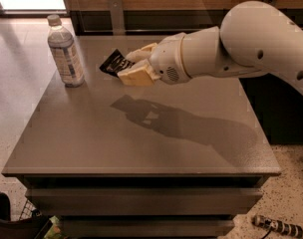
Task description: Move rxbar chocolate near blue plastic bottle
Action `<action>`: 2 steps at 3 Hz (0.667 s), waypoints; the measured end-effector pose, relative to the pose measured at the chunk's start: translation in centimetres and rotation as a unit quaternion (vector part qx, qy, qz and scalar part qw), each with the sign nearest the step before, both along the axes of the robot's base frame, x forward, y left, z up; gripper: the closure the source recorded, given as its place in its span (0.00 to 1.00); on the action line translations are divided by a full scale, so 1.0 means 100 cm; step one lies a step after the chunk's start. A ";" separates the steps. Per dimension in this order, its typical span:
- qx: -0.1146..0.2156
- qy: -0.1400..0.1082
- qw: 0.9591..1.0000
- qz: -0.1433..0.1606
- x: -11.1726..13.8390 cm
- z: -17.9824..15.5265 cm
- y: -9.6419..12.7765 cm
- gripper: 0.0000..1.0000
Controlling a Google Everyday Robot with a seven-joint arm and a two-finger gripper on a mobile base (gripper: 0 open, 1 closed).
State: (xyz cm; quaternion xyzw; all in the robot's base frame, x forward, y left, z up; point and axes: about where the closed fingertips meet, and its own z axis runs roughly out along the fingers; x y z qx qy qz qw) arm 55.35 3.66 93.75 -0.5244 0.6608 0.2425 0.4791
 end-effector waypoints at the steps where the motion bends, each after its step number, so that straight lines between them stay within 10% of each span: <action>1: 0.003 0.014 0.997 0.082 0.015 -0.032 0.051 1.00; 2: 0.000 0.030 0.985 0.169 0.021 -0.056 0.094 1.00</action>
Offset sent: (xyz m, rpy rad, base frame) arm 0.0247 0.1173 -0.0716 -0.0159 0.0882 0.4687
